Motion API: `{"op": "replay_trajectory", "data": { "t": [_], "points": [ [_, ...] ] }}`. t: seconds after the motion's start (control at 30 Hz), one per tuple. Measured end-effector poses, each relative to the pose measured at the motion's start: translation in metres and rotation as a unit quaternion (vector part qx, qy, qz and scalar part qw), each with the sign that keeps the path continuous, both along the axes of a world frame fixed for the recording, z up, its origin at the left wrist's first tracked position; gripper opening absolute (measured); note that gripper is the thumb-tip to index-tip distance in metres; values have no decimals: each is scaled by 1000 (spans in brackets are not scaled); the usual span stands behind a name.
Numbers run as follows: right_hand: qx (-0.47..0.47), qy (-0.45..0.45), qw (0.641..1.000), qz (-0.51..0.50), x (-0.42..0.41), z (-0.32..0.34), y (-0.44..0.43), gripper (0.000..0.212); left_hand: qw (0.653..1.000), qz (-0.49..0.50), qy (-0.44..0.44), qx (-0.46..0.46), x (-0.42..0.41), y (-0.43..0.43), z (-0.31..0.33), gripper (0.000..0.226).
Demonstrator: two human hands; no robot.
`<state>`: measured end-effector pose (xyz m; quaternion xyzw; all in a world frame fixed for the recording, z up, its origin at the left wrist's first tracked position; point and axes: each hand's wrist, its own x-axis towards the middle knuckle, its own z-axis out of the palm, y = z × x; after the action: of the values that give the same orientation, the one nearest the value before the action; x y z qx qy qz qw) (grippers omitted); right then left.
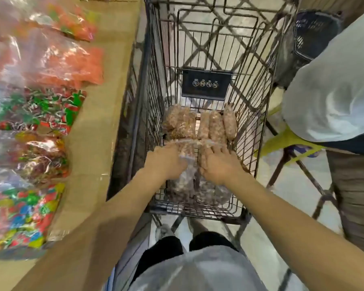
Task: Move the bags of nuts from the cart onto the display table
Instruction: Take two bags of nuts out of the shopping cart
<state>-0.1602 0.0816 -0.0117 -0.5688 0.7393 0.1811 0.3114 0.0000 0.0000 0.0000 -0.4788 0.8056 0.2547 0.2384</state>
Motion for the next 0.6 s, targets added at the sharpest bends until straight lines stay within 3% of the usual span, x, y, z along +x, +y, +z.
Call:
{"op": "replay_trajectory", "data": {
  "t": [0.2,0.37,0.5,0.6],
  "points": [
    [33,-8,998,-49,0,-63,28,84,996,35,-18,75,0,14,-47,50],
    [53,-25,993,-106,4,-99,45,77,994,71,-8,82,8,19,-85,45],
    [12,-33,980,-196,3,-123,56,78,982,149,7,114,10,20,-110,40],
    [-27,-24,950,-310,2,-142,62,84,959,244,38,142,10,22,-126,45]
  ]
}}
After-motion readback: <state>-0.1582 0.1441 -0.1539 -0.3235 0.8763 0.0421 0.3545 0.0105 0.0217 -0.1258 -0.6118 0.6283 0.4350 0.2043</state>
